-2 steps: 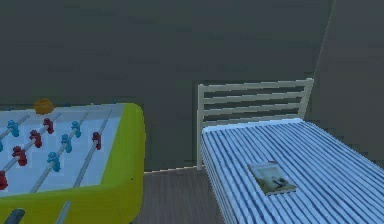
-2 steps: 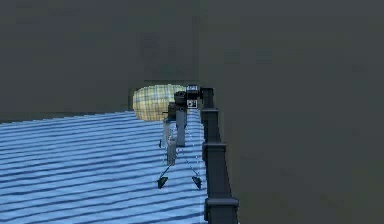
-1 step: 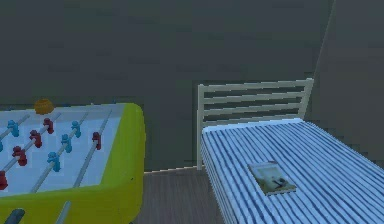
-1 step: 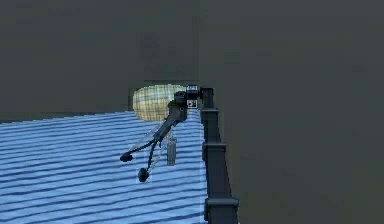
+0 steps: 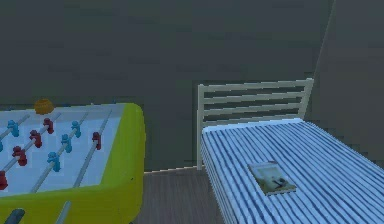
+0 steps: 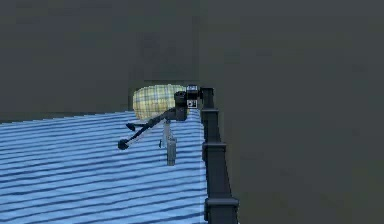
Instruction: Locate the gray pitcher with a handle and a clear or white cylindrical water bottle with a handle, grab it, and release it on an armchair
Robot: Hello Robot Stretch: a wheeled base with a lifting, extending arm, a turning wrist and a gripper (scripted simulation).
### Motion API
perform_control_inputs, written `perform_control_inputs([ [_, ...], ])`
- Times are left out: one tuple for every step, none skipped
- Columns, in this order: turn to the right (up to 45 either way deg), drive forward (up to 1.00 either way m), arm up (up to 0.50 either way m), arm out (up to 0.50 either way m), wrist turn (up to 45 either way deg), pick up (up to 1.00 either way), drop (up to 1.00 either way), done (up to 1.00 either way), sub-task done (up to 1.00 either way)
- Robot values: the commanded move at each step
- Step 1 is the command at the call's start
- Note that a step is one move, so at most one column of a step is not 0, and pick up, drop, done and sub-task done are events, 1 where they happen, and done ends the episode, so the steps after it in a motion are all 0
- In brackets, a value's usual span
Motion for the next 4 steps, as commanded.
perform_control_inputs([
  [0.0, 0.00, 0.00, 0.00, 45.0, 0.00, 0.00, 0.00, 0.00],
  [0.0, 0.00, 0.00, 0.00, 21.0, 0.00, 0.00, 0.00, 0.00],
  [0.0, 0.00, -0.30, 0.00, 0.0, 0.00, 0.00, 0.00, 0.00],
  [0.0, 0.00, 0.00, 0.00, 0.0, 1.00, 0.00, 0.00, 0.00],
])
